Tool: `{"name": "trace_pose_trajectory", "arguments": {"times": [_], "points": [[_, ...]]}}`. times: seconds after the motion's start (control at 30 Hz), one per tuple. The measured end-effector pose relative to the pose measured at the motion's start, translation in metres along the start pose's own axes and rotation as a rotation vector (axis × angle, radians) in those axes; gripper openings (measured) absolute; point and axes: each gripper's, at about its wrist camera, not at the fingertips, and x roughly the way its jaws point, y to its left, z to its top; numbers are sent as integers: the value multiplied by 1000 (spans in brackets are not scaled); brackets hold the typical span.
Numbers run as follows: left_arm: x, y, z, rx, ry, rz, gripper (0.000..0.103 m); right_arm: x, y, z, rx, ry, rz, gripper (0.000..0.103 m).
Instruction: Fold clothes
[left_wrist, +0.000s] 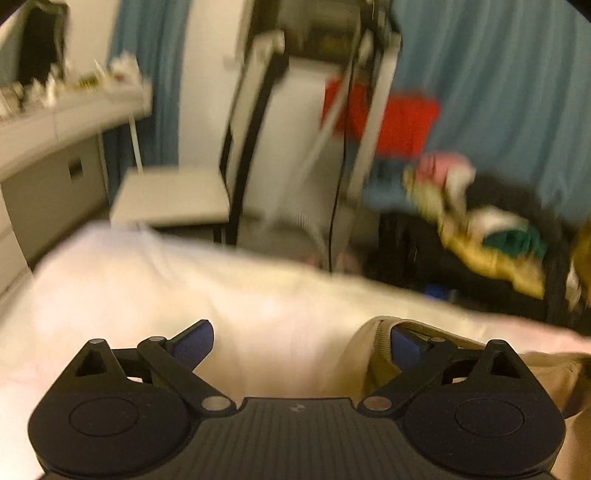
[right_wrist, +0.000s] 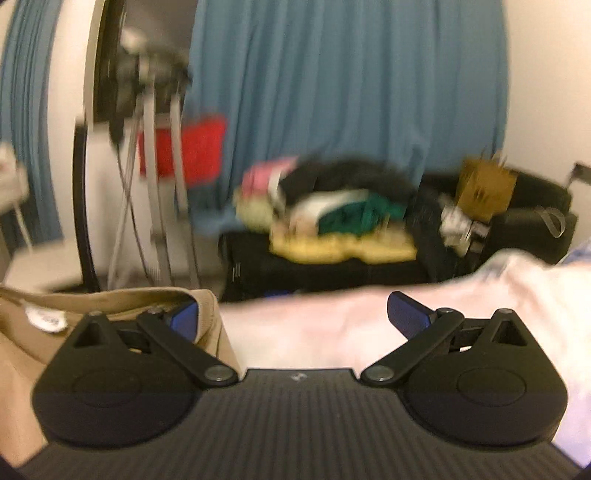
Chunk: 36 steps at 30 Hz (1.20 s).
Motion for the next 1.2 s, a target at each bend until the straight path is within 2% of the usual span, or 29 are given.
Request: {"name": "trace_pose_trajectory", "arguments": {"times": [0.17, 0.23, 0.37, 0.5, 0.57, 0.73, 0.87, 1.03, 1.2], "points": [[30, 5, -18, 86, 143, -70, 101, 31, 22, -7, -37, 276, 153, 103], [23, 8, -18, 115, 163, -104, 102, 25, 30, -5, -55, 330, 216, 103], [-43, 8, -27, 160, 80, -114, 102, -26, 39, 3, -21, 239, 218, 103], [-131, 5, -52, 164, -23, -121, 102, -101, 27, 6, 93, 144, 259, 103], [-181, 4, -67, 159, -82, -125, 102, -152, 20, 1, 133, 87, 268, 103], [-313, 0, -124, 162, -235, -140, 103, -280, 0, -16, 159, -34, 286, 103], [-390, 2, -167, 124, -277, -152, 103, -357, -10, -36, 177, -90, 303, 103], [-458, 23, -211, 77, -338, -143, 103, -420, -23, -62, 191, -170, 321, 103], [-480, 38, -249, 111, -397, -64, 103, -446, -30, -93, 170, -263, 329, 103]]}}
